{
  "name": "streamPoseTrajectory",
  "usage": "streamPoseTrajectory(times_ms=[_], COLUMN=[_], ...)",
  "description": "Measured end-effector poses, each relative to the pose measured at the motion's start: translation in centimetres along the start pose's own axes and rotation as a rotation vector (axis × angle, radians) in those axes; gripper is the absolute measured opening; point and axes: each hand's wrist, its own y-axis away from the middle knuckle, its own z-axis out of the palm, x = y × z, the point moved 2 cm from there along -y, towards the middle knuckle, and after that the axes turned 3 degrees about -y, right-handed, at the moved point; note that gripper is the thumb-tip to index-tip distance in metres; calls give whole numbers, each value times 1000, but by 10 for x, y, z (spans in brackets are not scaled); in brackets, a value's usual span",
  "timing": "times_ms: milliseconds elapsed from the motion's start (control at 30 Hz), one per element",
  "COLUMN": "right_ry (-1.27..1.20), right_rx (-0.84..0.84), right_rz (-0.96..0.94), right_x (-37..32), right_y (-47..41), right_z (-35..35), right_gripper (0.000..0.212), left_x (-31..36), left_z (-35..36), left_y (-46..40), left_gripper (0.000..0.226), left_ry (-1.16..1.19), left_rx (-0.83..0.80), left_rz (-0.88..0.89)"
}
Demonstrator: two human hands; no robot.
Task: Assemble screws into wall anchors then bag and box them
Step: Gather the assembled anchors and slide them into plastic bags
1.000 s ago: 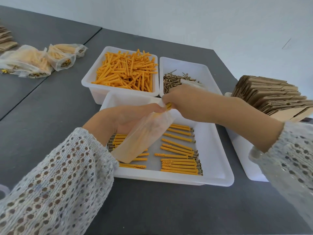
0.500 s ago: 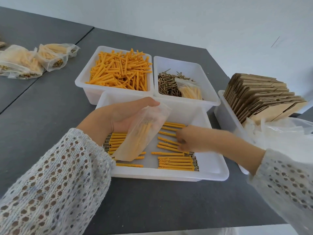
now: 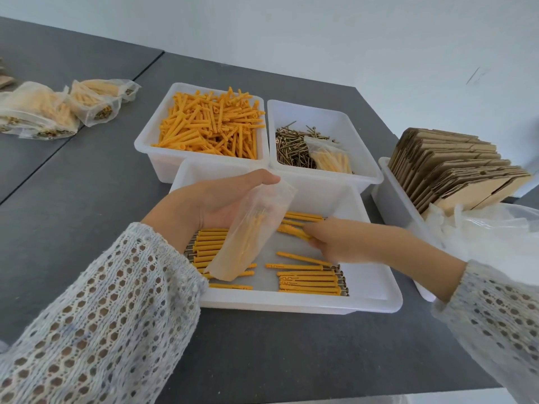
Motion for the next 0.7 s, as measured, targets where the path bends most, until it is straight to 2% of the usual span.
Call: streamPoseTrajectory(times_ms=[67, 167, 333, 433, 500, 567, 633, 700], right_ry=[-76, -47, 200, 370, 370, 311, 219, -4], right_rx=[69, 151, 299, 338, 353, 396, 414, 387], right_rz=[11, 56, 85, -37, -201, -337, -394, -449], right_x=[5, 15, 13, -5, -20, -32, -35, -38], right_y=[3, 10, 16, 7, 0, -2, 2, 7], right_z=[-19, -57, -111, -115, -110, -108, -109, -111], right_gripper=[12, 18, 37, 39, 36, 32, 29, 29], left_x=[0, 1, 1, 2, 3, 5, 5, 5], left_z=[-1, -4, -2, -1, 2, 4, 4, 3], left_y=[-1, -3, -5, -5, -5, -5, -6, -6], left_gripper=[34, 36, 35, 34, 34, 35, 32, 28], left_ry=[-1, -8, -27, -20, 12, 49, 64, 64], left_rx=[31, 57, 23, -19, -86, -134, -156, -174], left_rz=[-7, -9, -7, 18, 61, 99, 129, 160])
